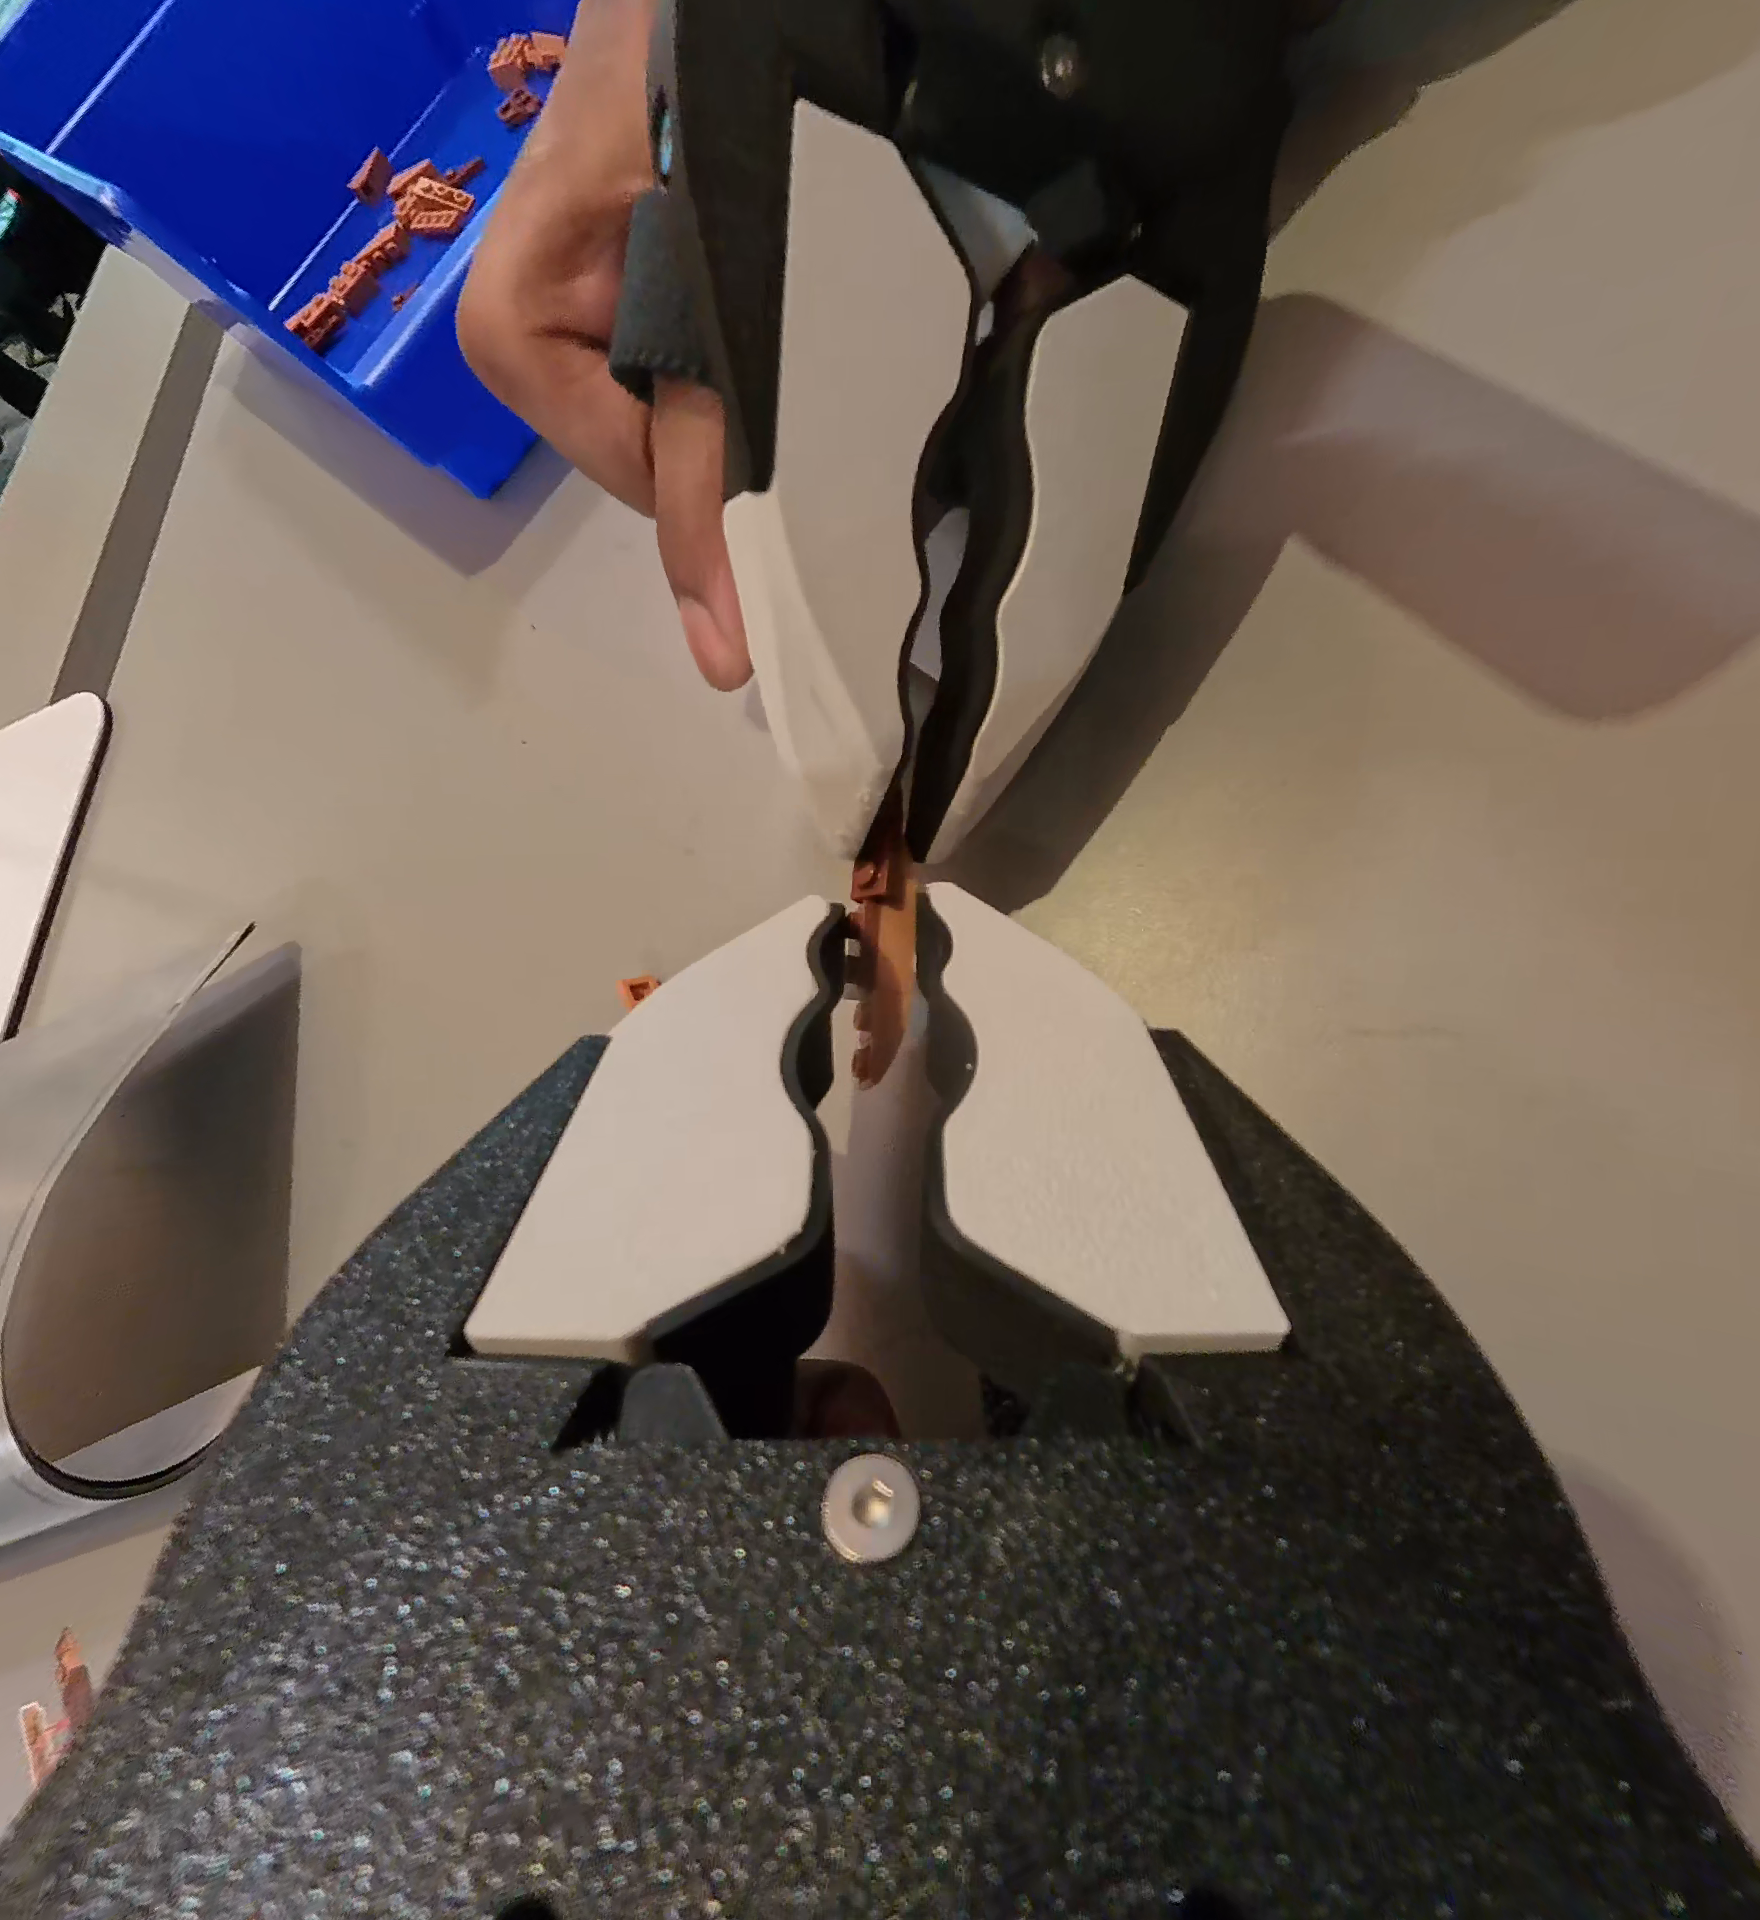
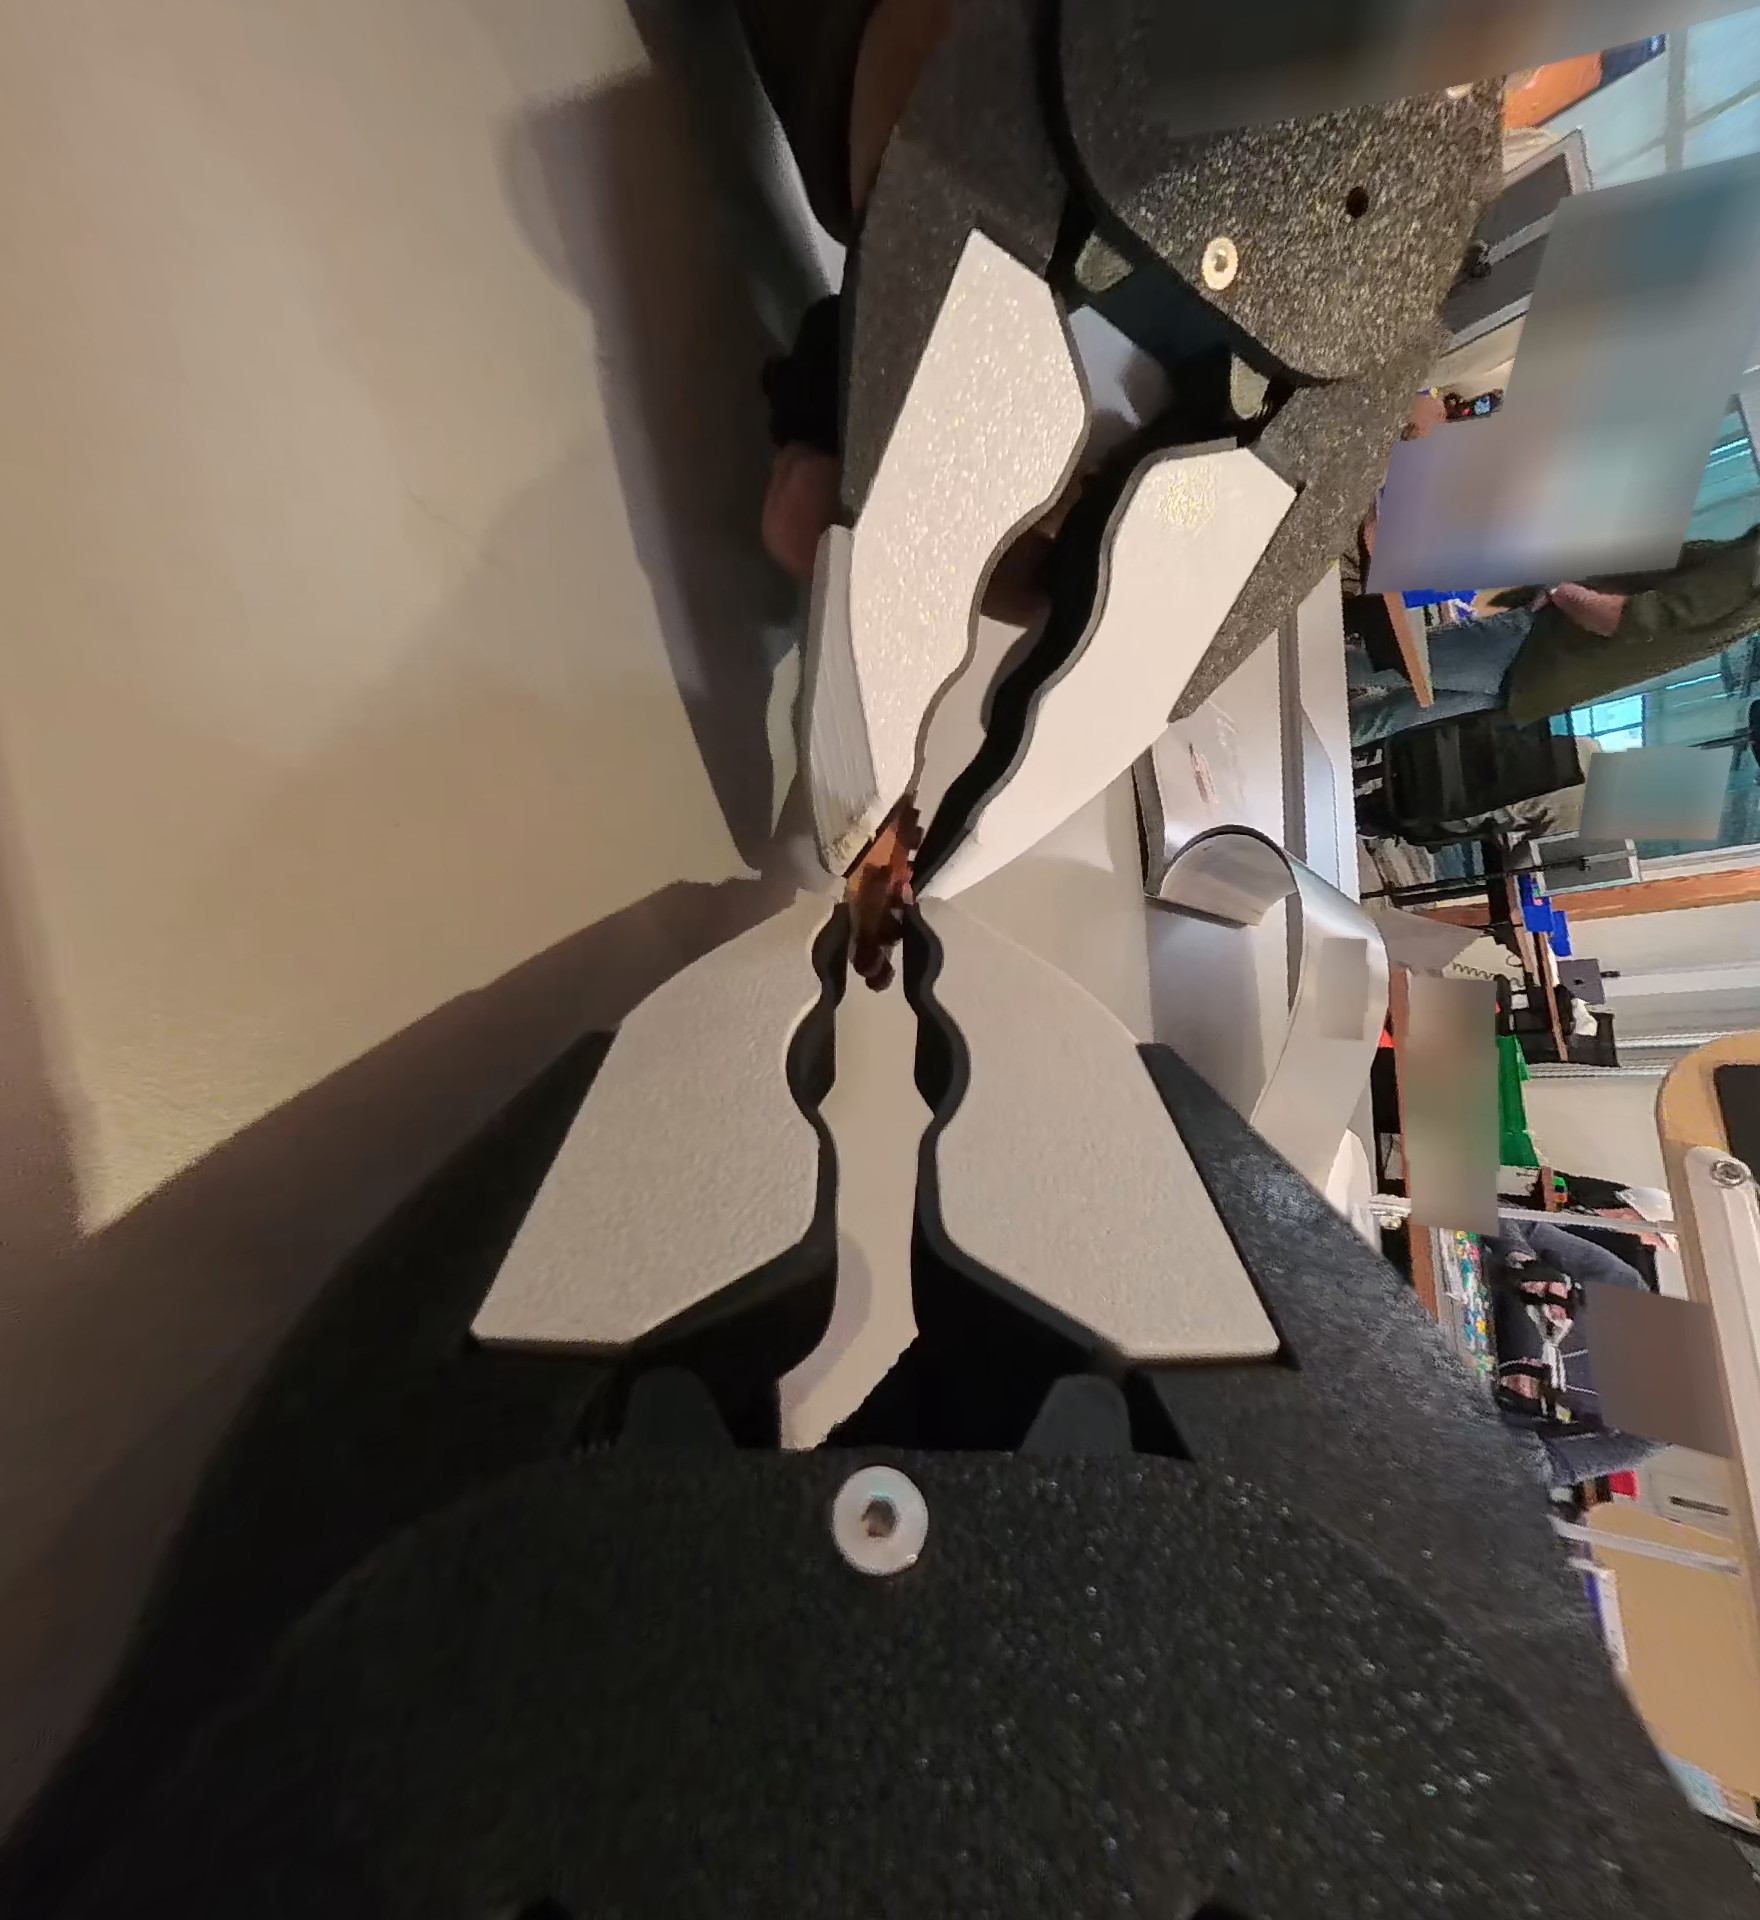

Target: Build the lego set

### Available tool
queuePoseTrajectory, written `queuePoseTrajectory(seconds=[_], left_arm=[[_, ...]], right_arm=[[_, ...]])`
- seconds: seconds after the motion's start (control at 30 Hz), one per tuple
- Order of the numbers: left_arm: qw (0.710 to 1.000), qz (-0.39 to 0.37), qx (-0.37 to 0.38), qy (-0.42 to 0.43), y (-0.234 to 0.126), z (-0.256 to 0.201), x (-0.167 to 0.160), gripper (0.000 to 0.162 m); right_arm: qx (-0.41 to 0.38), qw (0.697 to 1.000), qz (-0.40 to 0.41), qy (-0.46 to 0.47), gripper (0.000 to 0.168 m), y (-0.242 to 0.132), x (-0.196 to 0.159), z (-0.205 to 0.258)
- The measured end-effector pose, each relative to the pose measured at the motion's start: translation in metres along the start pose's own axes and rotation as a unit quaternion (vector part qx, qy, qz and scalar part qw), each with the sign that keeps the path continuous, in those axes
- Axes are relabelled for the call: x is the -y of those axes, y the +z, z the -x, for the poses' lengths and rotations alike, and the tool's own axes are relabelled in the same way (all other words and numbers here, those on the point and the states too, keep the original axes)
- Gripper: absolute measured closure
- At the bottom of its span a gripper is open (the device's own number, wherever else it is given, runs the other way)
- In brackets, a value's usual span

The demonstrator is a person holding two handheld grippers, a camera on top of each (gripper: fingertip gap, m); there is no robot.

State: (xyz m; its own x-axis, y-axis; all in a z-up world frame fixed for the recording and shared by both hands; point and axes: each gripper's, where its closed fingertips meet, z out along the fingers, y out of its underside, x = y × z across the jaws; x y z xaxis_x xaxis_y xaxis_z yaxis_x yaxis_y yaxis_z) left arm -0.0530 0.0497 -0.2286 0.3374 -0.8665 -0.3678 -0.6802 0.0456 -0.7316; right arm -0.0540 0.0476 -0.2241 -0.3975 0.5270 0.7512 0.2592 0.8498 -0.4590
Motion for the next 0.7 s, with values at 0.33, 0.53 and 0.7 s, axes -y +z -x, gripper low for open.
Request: queuePoseTrajectory(seconds=[0.33,0.53,0.7], left_arm=[[1.0,-0.005,0.003,0.02,-0.0009,-0.0015,0.0025,0.149],[1.0,0.0,0.004,0.018,-0.0001,-0.0014,0.0014,0.149],[0.999,0.01,0.012,0.028,0.0004,-0.0004,-0.0005,0.149]], right_arm=[[0.007,1.0,0.004,0.016,0.158,0.0003,-0.0041,0.0008],[0.005,1.0,0.001,0.01,0.157,0.0,-0.0019,0.0008],[0.004,1.0,0.003,0.009,0.158,0.0007,-0.0014,0.0007]])
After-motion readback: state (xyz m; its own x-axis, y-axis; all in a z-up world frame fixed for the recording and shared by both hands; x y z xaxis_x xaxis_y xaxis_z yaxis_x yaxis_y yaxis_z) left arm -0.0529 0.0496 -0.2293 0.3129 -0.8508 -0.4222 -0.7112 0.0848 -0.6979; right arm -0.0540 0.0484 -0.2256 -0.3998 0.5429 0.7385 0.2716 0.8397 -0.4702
